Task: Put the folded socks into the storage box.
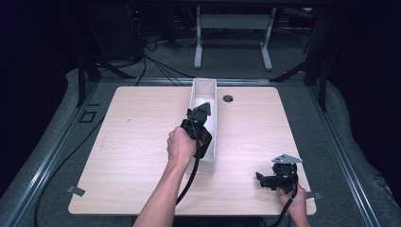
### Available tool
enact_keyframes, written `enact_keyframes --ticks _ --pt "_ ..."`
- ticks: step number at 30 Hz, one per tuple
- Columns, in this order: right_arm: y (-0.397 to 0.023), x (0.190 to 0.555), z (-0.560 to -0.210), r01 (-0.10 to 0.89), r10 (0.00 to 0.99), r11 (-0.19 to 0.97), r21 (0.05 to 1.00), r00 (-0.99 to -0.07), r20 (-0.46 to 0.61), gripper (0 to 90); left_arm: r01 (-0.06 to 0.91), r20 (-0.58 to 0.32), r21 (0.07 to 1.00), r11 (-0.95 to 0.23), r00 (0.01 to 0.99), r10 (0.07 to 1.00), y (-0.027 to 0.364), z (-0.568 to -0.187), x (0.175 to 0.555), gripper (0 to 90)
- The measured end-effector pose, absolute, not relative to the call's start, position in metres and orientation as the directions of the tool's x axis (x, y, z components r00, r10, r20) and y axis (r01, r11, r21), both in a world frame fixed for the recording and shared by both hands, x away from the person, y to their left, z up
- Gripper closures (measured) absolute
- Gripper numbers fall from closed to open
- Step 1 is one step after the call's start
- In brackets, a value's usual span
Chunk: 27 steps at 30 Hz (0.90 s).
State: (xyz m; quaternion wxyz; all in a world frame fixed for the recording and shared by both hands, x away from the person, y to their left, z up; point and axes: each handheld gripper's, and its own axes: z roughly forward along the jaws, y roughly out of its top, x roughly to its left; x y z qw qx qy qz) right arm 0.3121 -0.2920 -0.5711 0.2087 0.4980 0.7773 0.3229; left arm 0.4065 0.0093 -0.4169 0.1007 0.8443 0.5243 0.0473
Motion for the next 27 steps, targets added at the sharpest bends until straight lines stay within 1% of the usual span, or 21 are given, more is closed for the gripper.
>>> enact_keyframes --ticks 12,17,19,20,25,27 --pt "-0.292 0.312 -0.571 0.636 0.910 0.293 0.714 -0.416 -0.003 0.0 0.876 0.000 0.193 -0.442 0.450 0.893 0.003 -0.433 0.404 61.7" --pt "-0.292 0.312 -0.571 0.636 0.909 0.294 0.714 -0.416 -0.004 0.0 0.875 0.007 0.188 -0.446 0.453 0.891 0.002 -0.433 0.403 55.9" --pt "-0.292 0.312 -0.571 0.636 0.909 0.294 0.713 -0.416 -0.003 0.0 0.873 0.008 0.182 -0.453 0.459 0.888 0.002 -0.433 0.403 50.4" --pt "-0.292 0.312 -0.571 0.636 0.909 0.294 0.713 -0.416 -0.004 0.0 0.873 0.009 0.188 -0.450 0.457 0.890 0.002 -0.433 0.402 44.7" --pt "-0.292 0.312 -0.571 0.636 0.909 0.294 0.714 -0.416 -0.004 0.0 0.867 0.024 0.203 -0.456 0.461 0.887 0.005 -0.428 0.400 28.5" --pt "-0.292 0.312 -0.571 0.636 0.909 0.294 0.713 -0.416 -0.003 0.0 0.864 0.032 0.213 -0.457 0.461 0.887 0.007 -0.424 0.400 24.1"
